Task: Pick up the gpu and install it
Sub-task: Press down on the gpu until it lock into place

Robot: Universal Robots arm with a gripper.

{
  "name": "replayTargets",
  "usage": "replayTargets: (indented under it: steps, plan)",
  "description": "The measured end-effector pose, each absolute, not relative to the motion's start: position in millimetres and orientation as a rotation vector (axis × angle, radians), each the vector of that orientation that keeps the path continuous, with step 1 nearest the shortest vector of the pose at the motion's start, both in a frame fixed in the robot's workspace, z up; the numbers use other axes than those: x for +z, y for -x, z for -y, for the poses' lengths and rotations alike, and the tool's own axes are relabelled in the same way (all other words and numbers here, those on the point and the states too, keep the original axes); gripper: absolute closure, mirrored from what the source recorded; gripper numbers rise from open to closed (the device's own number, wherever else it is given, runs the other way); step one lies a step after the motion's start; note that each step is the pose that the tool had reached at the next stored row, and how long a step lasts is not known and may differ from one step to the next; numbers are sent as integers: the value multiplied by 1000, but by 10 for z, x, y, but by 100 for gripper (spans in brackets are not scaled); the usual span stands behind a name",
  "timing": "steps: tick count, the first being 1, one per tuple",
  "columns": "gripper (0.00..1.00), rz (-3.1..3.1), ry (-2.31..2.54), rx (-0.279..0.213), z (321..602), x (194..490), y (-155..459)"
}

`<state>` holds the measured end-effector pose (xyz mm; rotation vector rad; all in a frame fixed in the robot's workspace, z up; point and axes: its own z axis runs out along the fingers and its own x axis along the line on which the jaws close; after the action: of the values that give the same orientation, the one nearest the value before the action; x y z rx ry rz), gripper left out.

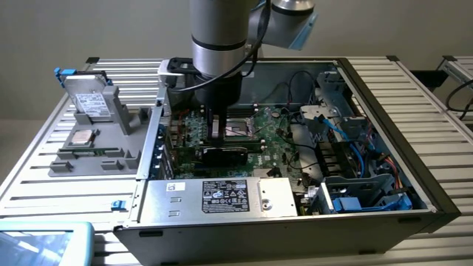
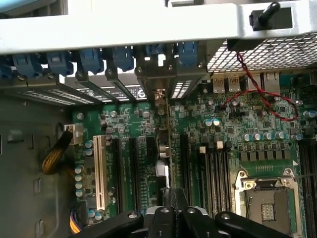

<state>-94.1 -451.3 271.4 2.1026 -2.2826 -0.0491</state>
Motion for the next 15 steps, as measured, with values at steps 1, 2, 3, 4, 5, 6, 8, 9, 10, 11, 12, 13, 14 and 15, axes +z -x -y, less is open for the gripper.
replayTargets:
  steps: [1,2,3,4,5,6,8,9,10,11,12,13,14,15]
  plan:
    - [88,2281,-2100,-52,4513,2703,941]
    - [88,2281,-2099,-54,4513,2691,942]
    - [88,2280,-2098,-56,4513,2677,942]
    - [88,2279,-2097,-57,4513,2663,943]
    - [88,2279,-2097,-56,4514,2650,942]
    - [88,2278,-2097,-56,4515,2640,942]
    - [88,2279,-2097,-57,4514,2626,942]
    - [88,2279,-2098,-60,4511,2638,941]
    - [88,2281,-2099,-62,4509,2667,941]
    - [88,2280,-2097,-62,4511,2714,942]
    - [88,2279,-2096,-62,4513,2760,942]
    - [88,2279,-2096,-63,4513,2801,942]
    - [88,2278,-2094,-65,4513,2834,941]
    - [88,2276,-2092,-68,4514,2866,942]
